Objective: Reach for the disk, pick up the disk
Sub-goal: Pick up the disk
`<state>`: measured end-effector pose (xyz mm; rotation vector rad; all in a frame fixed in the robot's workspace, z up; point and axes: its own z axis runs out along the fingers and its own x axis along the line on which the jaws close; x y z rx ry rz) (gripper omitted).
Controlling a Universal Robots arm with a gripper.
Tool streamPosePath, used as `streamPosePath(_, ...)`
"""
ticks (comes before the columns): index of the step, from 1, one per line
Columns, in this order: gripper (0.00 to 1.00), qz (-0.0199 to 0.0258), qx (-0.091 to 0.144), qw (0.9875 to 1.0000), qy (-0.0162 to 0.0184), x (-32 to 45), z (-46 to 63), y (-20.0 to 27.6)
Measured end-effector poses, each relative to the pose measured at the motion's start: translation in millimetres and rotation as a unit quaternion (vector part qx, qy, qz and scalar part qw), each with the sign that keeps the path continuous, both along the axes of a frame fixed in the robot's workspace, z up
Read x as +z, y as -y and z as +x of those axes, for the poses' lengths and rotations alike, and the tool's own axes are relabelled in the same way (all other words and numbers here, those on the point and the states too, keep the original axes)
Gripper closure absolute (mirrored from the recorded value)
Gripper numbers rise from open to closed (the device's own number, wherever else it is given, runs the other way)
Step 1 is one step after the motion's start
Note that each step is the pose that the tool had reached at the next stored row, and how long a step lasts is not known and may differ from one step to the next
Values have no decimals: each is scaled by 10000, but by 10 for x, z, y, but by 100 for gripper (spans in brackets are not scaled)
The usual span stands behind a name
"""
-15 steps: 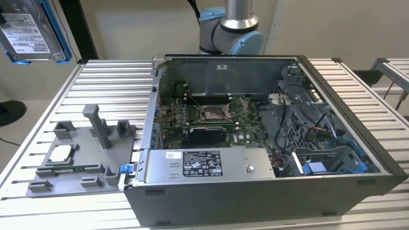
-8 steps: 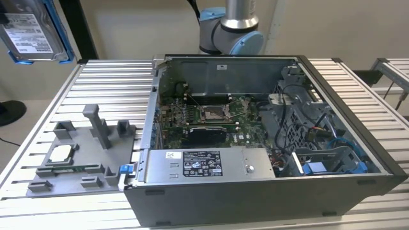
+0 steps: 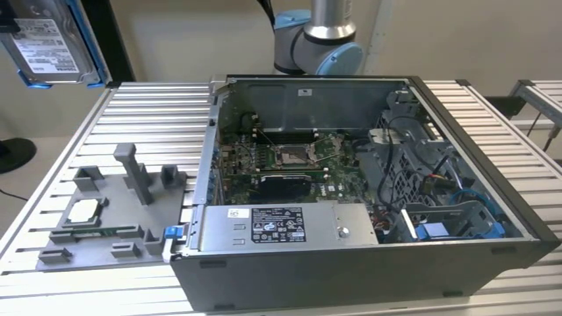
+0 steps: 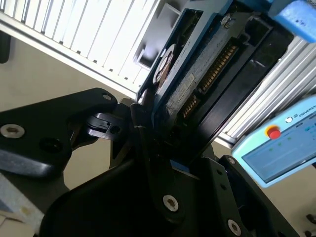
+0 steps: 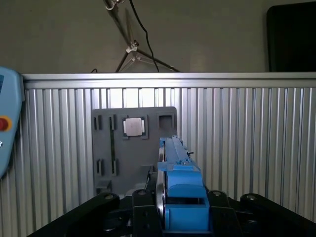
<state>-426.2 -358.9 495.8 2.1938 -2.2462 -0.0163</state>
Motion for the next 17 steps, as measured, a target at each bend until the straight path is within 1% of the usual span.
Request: streamPosePath(17,100,0,0,10000,0,0,214,0)
